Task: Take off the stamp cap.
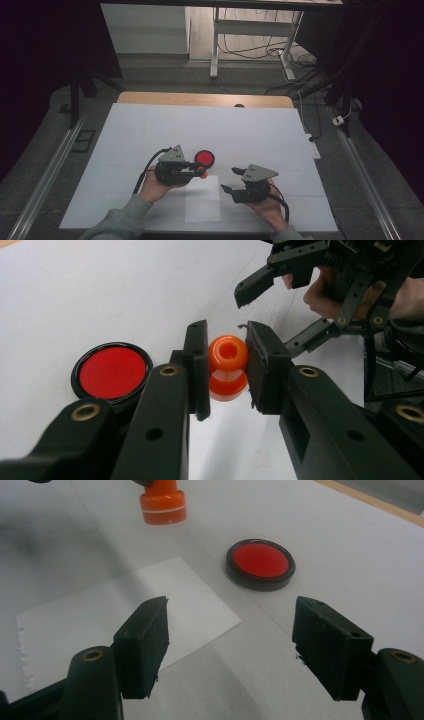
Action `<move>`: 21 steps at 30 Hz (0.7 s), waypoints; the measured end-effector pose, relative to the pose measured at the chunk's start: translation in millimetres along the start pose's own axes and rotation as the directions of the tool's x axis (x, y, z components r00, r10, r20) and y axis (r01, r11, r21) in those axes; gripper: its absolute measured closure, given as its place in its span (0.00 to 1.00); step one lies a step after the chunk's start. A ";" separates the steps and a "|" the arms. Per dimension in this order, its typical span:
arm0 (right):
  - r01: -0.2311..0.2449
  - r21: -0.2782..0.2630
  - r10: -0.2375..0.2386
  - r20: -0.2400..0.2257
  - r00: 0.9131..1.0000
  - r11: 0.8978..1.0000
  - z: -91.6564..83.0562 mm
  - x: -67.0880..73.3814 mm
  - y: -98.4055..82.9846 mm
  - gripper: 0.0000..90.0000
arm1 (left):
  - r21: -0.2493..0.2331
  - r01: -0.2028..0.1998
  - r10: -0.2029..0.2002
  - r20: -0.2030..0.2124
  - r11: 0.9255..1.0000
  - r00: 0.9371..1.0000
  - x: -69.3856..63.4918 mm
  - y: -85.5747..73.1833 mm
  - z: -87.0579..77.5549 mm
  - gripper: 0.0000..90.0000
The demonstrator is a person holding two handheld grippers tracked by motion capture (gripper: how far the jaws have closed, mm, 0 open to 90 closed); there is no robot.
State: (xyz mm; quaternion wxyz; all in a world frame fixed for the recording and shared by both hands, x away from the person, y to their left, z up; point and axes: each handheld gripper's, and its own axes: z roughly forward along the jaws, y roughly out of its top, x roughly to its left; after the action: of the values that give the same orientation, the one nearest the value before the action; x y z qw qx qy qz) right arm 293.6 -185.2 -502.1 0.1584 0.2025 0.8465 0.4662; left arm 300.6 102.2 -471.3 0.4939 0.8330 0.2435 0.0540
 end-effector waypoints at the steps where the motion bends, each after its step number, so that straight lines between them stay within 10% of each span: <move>1: 0.004 0.001 -0.004 -0.001 1.000 1.000 0.6 0.6 0.7 0.34 | 0.000 -0.002 0.002 0.000 1.000 1.000 -0.4 0.3 -0.1 0.80; 21: 0.023 -0.003 -0.023 -0.034 0.999 1.000 18.1 11.1 11.1 0.35 | -0.001 -0.006 0.006 0.003 1.000 1.000 -2.1 0.9 0.7 0.80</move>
State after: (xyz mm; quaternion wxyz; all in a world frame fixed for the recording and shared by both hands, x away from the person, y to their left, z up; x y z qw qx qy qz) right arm 294.4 -161.3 -502.8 0.1496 0.1845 0.8508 0.4687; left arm 299.3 100.3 -470.6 0.4944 0.8336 0.2403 0.0543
